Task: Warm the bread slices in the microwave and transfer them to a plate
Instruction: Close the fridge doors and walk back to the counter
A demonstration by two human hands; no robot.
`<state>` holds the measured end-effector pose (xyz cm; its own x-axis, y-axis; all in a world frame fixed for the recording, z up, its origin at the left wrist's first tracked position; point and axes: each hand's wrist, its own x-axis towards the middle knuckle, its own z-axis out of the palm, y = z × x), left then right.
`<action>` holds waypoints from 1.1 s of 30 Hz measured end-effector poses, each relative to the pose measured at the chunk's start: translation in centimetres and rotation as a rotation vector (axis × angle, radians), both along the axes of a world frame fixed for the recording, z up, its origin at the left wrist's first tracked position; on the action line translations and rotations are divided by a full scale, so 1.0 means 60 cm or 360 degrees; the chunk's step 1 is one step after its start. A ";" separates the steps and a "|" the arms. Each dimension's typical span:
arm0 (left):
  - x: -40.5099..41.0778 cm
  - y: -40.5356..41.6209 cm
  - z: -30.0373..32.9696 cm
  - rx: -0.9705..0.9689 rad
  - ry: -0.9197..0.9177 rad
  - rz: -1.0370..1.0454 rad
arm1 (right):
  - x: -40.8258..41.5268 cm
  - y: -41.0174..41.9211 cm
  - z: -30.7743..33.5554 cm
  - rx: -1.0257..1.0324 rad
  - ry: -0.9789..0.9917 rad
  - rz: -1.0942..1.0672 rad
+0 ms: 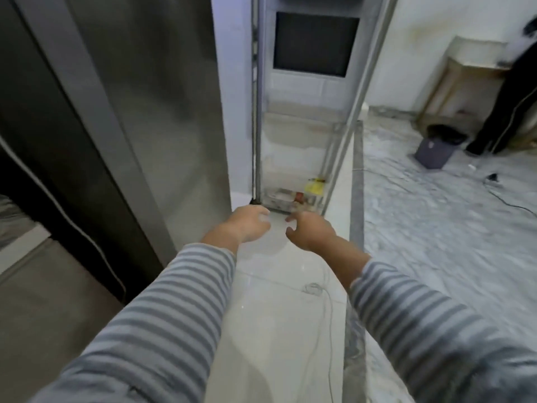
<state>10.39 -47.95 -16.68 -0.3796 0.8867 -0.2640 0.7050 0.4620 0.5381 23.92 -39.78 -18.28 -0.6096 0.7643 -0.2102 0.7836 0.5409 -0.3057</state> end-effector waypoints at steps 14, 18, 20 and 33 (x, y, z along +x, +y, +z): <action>0.112 0.421 0.010 -0.0021 0.0100 -0.0328 | 0.160 0.367 0.009 0.0086 0.0145 -0.0381; 0.083 0.559 0.023 0.0009 0.0137 -0.0403 | 0.144 0.499 0.018 0.0128 0.0214 -0.0480; 0.070 0.620 0.036 -0.0016 0.0165 -0.0445 | 0.133 0.559 0.029 0.0128 0.0208 -0.0521; 0.056 0.933 0.115 0.0400 0.0498 -0.0388 | 0.108 0.857 0.108 0.0274 0.0337 -0.0549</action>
<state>13.73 8.04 -9.79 -0.1794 0.9817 0.0644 0.9230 0.1453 0.3564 30.42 11.62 -11.78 -0.3283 0.9437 0.0402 0.8570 0.3154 -0.4075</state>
